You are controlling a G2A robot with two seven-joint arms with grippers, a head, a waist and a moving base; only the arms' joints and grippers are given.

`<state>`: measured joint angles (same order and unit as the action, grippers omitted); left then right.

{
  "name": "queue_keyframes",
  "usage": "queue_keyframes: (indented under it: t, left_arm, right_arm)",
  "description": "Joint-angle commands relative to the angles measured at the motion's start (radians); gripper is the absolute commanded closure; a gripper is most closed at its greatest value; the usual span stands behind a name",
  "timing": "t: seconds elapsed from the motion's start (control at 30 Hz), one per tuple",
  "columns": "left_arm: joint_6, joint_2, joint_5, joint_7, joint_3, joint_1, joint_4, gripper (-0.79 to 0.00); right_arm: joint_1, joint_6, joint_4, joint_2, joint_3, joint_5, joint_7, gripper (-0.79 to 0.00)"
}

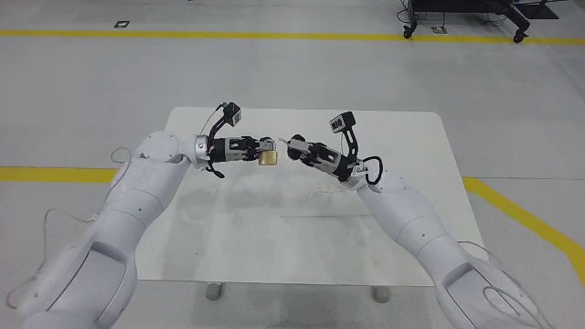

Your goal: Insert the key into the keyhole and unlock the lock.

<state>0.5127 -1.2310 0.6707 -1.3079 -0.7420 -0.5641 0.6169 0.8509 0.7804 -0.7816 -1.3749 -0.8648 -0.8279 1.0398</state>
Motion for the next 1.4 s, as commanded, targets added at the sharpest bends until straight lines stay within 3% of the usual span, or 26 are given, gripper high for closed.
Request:
queue_keyframes:
  t: [0.0,0.17,0.37,0.5,0.57,0.87,0.97,1.1,1.2,1.27,1.37]
  left_arm:
    - [-0.003,0.0,0.008,-0.002,0.0,-0.001,0.001,0.0]
    - [-0.024,0.0,-0.01,0.016,0.005,-0.01,0.013,0.0]
    - [-0.255,-0.008,-0.012,0.108,0.01,-0.034,0.079,0.0]
    - [-0.373,-0.024,0.018,0.093,0.015,-0.019,0.08,0.0]
    - [-0.39,-0.031,0.025,0.094,0.012,-0.002,0.066,0.0]
    - [-0.396,-0.033,0.012,0.113,0.013,-0.008,0.064,0.0]
    - [-0.465,-0.029,0.03,0.137,0.0,-0.038,0.053,0.0]
    - [-0.553,-0.027,0.002,0.146,-0.005,-0.019,0.051,0.0]
    - [-0.597,-0.028,0.004,0.128,-0.01,-0.015,0.039,0.0]
    - [-0.63,-0.031,-0.005,0.116,-0.004,-0.012,0.029,0.0]
    - [-0.666,-0.039,-0.013,0.109,0.004,-0.007,0.017,0.0]
  right_arm:
    - [0.0,0.0,0.001,0.0,0.001,0.0,0.0,0.0]
    - [0.0,0.0,0.001,0.0,0.001,0.0,0.0,0.0]
    - [0.046,0.035,-0.047,0.025,-0.04,0.157,-0.105,0.0]
    - [0.106,0.071,-0.132,0.068,-0.11,0.39,-0.208,0.0]
    - [0.151,0.065,-0.209,0.087,-0.152,0.462,-0.253,0.0]
    - [0.151,0.065,-0.209,0.087,-0.152,0.462,-0.253,0.0]
    - [0.156,0.044,-0.212,0.085,-0.15,0.46,-0.271,0.0]
    - [0.125,0.037,-0.205,0.085,-0.154,0.517,-0.296,0.0]
    - [0.083,0.098,-0.229,0.099,-0.179,0.686,-0.291,0.0]
    - [0.071,0.137,-0.27,0.114,-0.21,0.883,-0.31,0.0]
    - [0.092,0.071,-0.419,0.131,-0.247,1.257,-0.401,0.0]
